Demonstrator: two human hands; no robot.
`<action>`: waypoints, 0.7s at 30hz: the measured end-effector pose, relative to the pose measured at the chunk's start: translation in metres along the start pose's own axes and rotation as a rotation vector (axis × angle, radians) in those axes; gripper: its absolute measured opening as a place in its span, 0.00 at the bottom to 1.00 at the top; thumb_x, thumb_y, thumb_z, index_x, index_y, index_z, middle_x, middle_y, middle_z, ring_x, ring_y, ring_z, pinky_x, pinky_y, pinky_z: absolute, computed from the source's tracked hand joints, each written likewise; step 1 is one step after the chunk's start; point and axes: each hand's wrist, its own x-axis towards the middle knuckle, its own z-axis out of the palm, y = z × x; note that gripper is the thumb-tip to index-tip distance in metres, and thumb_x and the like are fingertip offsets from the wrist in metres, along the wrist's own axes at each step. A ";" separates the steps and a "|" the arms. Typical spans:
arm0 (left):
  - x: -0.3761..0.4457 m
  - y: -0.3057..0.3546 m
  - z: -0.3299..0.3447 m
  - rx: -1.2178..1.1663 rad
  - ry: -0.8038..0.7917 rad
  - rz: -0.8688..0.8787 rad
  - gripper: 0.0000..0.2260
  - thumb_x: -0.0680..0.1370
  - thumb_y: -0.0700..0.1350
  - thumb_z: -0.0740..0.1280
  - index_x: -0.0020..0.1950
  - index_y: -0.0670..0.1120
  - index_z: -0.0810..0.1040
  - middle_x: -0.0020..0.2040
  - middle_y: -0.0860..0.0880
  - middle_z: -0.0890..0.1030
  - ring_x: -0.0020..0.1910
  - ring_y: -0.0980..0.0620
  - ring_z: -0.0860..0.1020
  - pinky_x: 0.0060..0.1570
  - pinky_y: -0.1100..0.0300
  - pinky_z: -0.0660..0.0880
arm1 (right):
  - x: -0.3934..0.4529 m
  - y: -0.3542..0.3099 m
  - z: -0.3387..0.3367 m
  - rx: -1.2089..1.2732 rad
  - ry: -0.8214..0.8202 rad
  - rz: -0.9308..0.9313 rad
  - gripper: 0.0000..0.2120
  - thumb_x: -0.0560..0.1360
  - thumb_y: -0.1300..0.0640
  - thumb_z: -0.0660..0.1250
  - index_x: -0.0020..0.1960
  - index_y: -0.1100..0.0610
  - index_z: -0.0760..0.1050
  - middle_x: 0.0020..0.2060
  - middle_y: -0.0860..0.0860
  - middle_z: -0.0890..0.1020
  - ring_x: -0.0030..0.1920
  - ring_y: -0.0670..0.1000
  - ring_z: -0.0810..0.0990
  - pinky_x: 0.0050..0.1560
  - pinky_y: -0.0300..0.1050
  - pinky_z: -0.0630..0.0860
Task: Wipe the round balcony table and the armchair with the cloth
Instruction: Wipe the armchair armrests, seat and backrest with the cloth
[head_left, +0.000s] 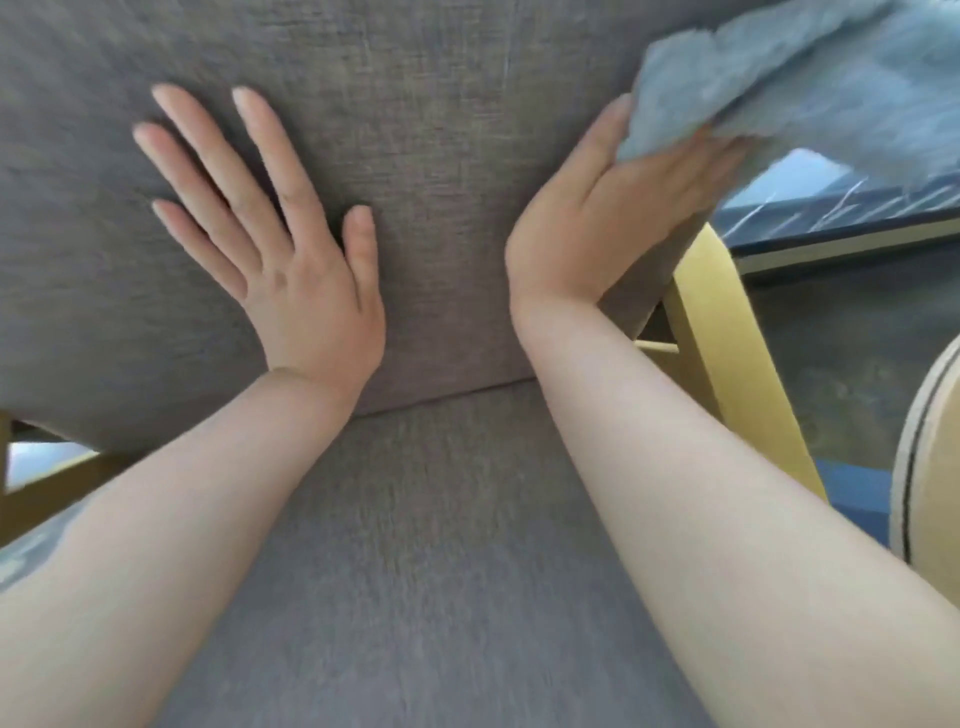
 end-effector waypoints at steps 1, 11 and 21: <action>0.000 0.002 0.001 0.001 -0.016 -0.017 0.29 0.82 0.52 0.51 0.75 0.32 0.55 0.71 0.24 0.57 0.71 0.24 0.55 0.70 0.33 0.51 | -0.018 -0.008 0.003 -0.017 -0.050 -0.137 0.26 0.78 0.55 0.57 0.68 0.73 0.64 0.67 0.71 0.67 0.70 0.70 0.61 0.73 0.64 0.52; -0.003 0.007 0.007 -0.036 -0.026 -0.078 0.30 0.82 0.52 0.52 0.74 0.30 0.53 0.71 0.23 0.55 0.71 0.23 0.53 0.69 0.33 0.48 | -0.019 0.000 -0.003 -0.078 -0.108 -0.138 0.27 0.77 0.54 0.56 0.68 0.72 0.64 0.65 0.71 0.69 0.69 0.70 0.63 0.72 0.64 0.53; -0.012 -0.063 -0.002 0.038 -0.065 0.289 0.26 0.83 0.50 0.54 0.76 0.41 0.47 0.71 0.31 0.58 0.71 0.34 0.50 0.72 0.54 0.35 | -0.014 0.079 -0.033 -0.333 -0.382 -0.535 0.22 0.77 0.54 0.56 0.64 0.68 0.72 0.60 0.69 0.75 0.65 0.65 0.66 0.72 0.58 0.57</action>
